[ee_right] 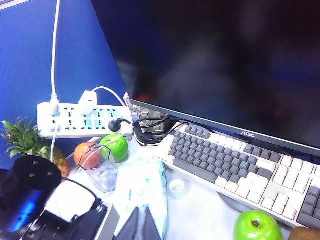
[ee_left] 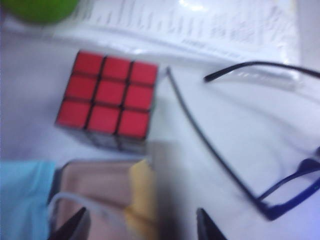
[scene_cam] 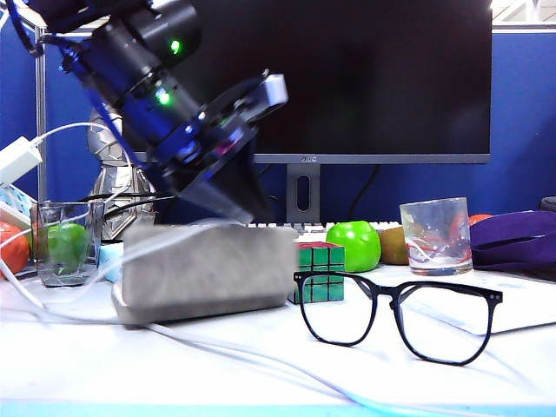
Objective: Pick up the glasses, fold the temples of the glasses, place the glasses into the glasses case, and finally close the glasses case.
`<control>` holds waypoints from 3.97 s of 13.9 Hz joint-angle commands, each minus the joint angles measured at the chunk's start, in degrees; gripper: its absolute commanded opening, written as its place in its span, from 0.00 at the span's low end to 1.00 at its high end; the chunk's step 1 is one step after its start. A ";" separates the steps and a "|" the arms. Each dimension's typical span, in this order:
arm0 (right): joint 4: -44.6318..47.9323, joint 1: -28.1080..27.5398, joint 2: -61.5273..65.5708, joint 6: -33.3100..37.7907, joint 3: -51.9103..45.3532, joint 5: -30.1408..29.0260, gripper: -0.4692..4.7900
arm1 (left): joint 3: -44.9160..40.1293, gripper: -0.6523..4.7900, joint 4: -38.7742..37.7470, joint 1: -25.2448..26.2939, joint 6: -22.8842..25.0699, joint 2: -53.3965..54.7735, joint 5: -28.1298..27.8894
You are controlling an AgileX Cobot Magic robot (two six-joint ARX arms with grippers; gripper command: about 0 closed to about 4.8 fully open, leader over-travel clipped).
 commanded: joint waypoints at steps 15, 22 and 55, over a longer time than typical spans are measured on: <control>0.96 0.11 -0.28 -0.17 0.20 -1.05 0.08 | 0.02 0.48 2.34 -1.01 0.09 3.63 2.03; 0.96 0.11 -0.26 -0.17 0.20 -1.05 0.08 | 0.02 0.70 2.78 -1.01 0.09 3.63 0.48; 0.96 0.11 -0.26 -0.17 0.20 -1.25 0.08 | 0.15 0.48 -15.32 -0.87 27.06 -2.16 16.81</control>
